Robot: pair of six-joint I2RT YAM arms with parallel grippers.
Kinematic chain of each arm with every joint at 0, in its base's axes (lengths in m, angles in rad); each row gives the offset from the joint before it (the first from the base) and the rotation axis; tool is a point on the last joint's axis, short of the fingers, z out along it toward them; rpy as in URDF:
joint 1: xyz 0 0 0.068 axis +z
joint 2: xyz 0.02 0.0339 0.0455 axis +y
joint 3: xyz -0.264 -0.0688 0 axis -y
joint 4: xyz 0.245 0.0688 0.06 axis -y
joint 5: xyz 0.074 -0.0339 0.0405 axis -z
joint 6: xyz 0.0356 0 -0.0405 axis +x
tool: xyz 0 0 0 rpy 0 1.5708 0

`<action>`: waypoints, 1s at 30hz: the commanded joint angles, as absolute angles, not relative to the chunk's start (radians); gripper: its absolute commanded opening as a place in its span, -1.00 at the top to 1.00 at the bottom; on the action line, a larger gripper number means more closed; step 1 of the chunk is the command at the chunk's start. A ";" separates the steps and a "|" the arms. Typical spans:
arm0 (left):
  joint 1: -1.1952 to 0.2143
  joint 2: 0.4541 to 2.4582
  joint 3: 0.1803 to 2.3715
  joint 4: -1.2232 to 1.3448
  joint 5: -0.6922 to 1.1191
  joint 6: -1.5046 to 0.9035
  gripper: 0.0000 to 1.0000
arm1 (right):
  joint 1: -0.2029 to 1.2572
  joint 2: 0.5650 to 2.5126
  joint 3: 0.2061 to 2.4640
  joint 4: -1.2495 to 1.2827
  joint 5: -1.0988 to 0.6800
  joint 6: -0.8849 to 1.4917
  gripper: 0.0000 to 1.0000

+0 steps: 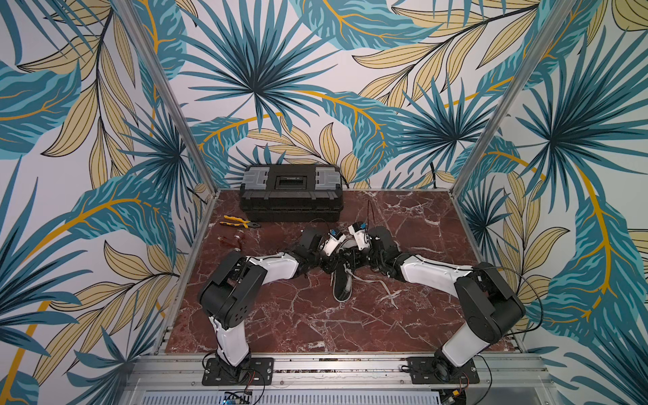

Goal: Tie the shoes
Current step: Wrap the shoelace around the shoelace.

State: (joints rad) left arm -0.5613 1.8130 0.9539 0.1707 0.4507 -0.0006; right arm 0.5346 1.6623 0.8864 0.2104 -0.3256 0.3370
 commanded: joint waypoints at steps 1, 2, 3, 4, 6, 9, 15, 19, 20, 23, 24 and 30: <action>-0.563 1.823 0.977 0.255 0.457 -0.009 0.21 | 0.542 1.646 0.875 0.178 -0.335 0.358 0.80; -0.564 1.821 0.973 0.260 0.457 -0.009 0.21 | 0.543 1.646 0.873 0.178 -0.333 0.361 0.80; -0.564 1.819 0.965 0.268 0.457 -0.009 0.21 | 0.543 1.644 0.871 0.179 -0.330 0.362 0.80; -0.563 1.814 0.956 0.276 0.436 -0.095 0.43 | 0.543 1.644 0.868 0.181 -0.328 0.366 0.80; -0.565 1.802 0.941 0.282 0.399 -0.138 0.27 | 0.543 1.644 0.864 0.180 -0.325 0.373 0.80; -0.574 1.793 0.926 0.281 0.372 -0.155 0.00 | 0.543 1.644 0.862 0.183 -0.327 0.380 0.80; -0.590 1.783 0.903 0.294 0.320 -0.182 -0.12 | 0.543 1.644 0.861 0.179 -0.329 0.391 0.80; -0.612 1.790 0.923 0.261 0.280 -0.179 0.04 | 0.543 1.647 0.864 0.175 -0.325 0.407 0.79; -0.618 1.794 0.931 0.251 0.270 -0.178 0.12 | 0.542 1.649 0.864 0.172 -0.324 0.411 0.79; -0.640 1.801 0.934 0.244 0.232 -0.185 0.29 | 0.542 1.651 0.865 0.170 -0.318 0.420 0.79; -0.643 1.803 0.932 0.248 0.222 -0.188 0.33 | 0.543 1.653 0.865 0.171 -0.319 0.422 0.79; -0.646 1.793 0.910 0.293 0.220 -0.210 0.60 | 0.543 1.657 0.866 0.164 -0.317 0.422 0.79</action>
